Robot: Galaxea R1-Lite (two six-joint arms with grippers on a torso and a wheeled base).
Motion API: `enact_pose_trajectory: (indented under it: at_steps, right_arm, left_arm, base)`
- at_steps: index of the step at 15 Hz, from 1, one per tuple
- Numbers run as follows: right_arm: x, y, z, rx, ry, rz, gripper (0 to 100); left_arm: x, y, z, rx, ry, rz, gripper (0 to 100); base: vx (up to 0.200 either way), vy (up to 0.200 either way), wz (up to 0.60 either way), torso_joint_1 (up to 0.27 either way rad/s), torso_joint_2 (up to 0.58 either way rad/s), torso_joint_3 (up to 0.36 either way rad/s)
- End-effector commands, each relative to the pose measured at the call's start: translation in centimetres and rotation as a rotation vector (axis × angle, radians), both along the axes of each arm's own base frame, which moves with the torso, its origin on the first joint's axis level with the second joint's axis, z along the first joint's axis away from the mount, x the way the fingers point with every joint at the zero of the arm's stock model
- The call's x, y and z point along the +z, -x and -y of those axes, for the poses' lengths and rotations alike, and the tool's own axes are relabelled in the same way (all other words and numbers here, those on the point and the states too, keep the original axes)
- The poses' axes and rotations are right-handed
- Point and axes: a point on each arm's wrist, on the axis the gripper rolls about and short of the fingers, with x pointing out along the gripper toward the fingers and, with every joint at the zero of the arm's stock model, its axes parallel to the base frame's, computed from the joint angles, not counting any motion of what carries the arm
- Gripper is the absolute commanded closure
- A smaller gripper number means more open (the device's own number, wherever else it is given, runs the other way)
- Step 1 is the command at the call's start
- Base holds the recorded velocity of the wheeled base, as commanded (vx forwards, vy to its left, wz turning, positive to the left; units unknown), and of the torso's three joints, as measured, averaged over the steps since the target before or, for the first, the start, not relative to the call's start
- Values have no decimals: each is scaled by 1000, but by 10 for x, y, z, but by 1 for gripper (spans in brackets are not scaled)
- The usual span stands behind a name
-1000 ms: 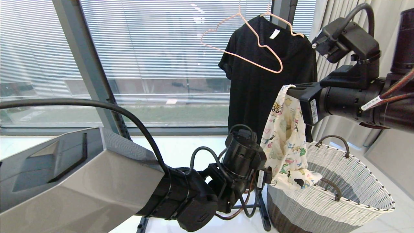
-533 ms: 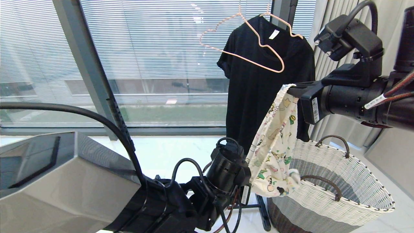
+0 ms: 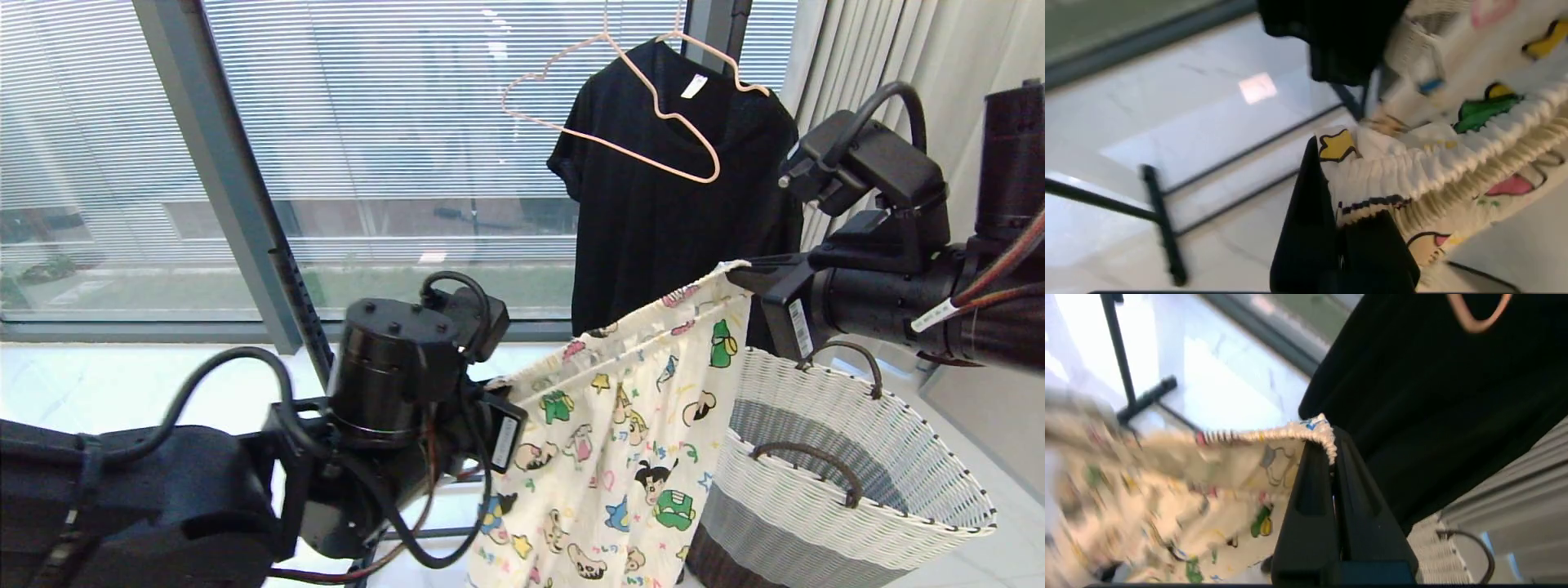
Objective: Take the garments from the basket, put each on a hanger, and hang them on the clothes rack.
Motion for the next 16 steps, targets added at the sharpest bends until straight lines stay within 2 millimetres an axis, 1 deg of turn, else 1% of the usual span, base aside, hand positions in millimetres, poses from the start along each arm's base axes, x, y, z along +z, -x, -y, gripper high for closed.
enact_pose_trajectory:
  at_steps: [1,3,5,6,7,9,12,13,14,15,16]
  right_arm:
    - [-10,5,6,-2,25,-22,100]
    - [-9,9,8,1,27,-17,100]
    - [-6,11,9,7,25,-6,100]
    - [-4,14,11,15,33,5,100]
    - [-3,14,12,14,32,10,100]
    - [14,13,11,17,2,41,100]
    - [44,17,14,42,-17,54,100]
    - [50,18,15,43,-18,57,100]
    - [54,20,17,44,-12,62,100]
    - [56,22,19,48,-7,71,100]
    - [56,23,20,49,-5,74,100]
  left_arm:
    - [27,15,-50,53,-63,119,100]
    - [42,27,-63,53,-52,179,100]
    - [60,35,-63,26,-5,237,100]
    - [73,35,-61,-5,31,269,100]
    - [82,34,-60,-13,45,283,100]
    - [101,36,-61,-18,50,287,100]
    - [133,51,-60,-58,82,268,100]
    - [140,57,-60,-76,89,265,100]
    - [145,68,-60,-111,93,261,100]
    - [147,81,-60,-157,93,247,100]
    - [148,87,-60,-178,90,240,100]
  base:
    - [0,0,0,0,0,0]
    - [0,0,0,0,0,0]
    - [0,0,0,0,0,0]
    - [0,0,0,0,0,0]
    - [0,0,0,0,0,0]
    - [0,0,0,0,0,0]
    - [0,0,0,0,0,0]
    - [0,0,0,0,0,0]
    - [0,0,0,0,0,0]
    - [0,0,0,0,0,0]
    - [0,0,0,0,0,0]
